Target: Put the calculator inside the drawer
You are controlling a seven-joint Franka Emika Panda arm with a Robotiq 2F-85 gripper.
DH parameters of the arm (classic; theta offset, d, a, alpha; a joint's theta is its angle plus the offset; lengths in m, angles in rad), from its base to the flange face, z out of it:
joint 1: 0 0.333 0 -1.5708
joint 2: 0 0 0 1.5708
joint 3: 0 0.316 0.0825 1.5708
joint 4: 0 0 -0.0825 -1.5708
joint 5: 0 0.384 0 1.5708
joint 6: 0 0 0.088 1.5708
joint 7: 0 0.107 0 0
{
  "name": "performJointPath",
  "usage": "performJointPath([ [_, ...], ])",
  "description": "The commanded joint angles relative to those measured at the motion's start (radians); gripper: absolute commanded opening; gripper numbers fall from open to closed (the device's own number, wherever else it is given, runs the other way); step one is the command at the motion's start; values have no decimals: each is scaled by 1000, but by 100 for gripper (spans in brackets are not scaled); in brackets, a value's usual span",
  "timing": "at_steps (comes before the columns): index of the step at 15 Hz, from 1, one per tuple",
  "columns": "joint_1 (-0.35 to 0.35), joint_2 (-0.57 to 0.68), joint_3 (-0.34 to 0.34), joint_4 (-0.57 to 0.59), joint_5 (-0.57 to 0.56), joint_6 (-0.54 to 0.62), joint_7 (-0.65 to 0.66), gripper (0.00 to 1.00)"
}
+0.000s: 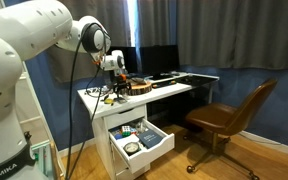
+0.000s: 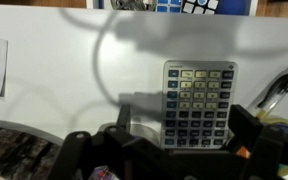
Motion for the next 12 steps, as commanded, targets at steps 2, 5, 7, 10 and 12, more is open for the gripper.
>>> performJointPath([
  [2, 7, 8, 4, -6, -4, -16, -19, 100],
  [5, 11, 19, 8, -2, -4, -27, -30, 100],
  [7, 14, 24, 8, 0, -4, -32, -37, 100],
  [10, 19, 34, 9, 9, -3, -44, -49, 100],
  [12, 22, 40, 10, 13, -1, -49, -55, 100],
])
